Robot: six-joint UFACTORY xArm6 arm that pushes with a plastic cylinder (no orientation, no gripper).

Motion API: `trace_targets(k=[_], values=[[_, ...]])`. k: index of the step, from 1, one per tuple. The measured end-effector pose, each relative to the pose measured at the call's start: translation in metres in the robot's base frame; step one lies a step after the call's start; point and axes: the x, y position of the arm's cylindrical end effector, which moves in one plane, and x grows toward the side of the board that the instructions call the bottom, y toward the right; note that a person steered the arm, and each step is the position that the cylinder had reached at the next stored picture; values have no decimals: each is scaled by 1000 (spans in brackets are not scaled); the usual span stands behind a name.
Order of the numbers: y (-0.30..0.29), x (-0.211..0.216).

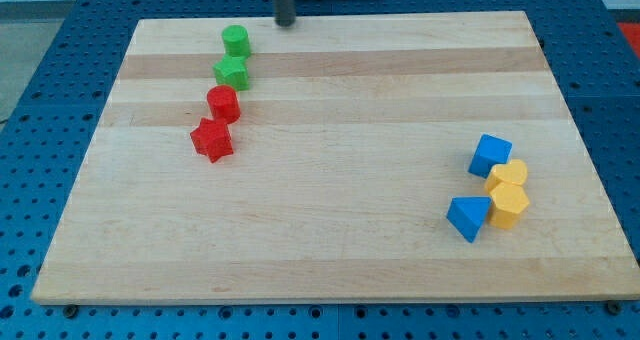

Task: Move the red star diagonally to the blue triangle

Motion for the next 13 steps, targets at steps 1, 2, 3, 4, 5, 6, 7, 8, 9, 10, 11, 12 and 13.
trace_targets(k=[1,2,3,4,5,6,7,8,9,10,11,12,13], values=[[1,0],[-12,32],[-15,32],[-15,32],[-18,23],[-35,23],[-62,84],[-82,143],[-76,196],[-37,245],[-13,279],[-67,260],[-94,274]])
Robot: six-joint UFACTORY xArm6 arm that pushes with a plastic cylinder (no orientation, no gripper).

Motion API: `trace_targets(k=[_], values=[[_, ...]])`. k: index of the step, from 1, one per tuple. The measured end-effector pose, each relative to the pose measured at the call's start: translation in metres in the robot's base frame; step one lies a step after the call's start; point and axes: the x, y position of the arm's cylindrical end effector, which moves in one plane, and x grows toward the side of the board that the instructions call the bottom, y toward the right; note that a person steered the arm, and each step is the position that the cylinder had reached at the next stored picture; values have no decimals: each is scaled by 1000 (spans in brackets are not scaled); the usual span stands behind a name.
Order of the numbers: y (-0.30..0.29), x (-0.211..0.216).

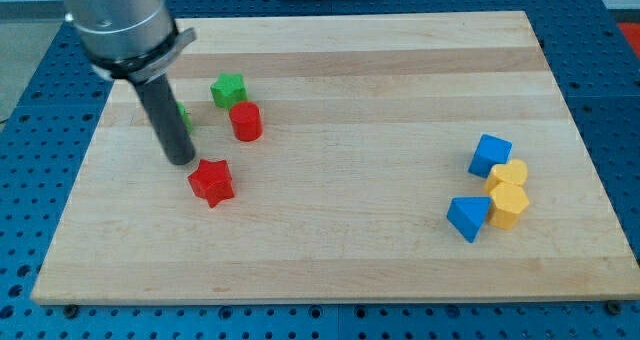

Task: Move the red star diagonally to the blue triangle

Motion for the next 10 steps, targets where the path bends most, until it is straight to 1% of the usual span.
trace_targets(k=[1,3,4,5,6,7,8,9,10], values=[[28,39],[137,79],[110,46],[101,40],[108,27],[162,29],[199,41],[203,40],[204,23]])
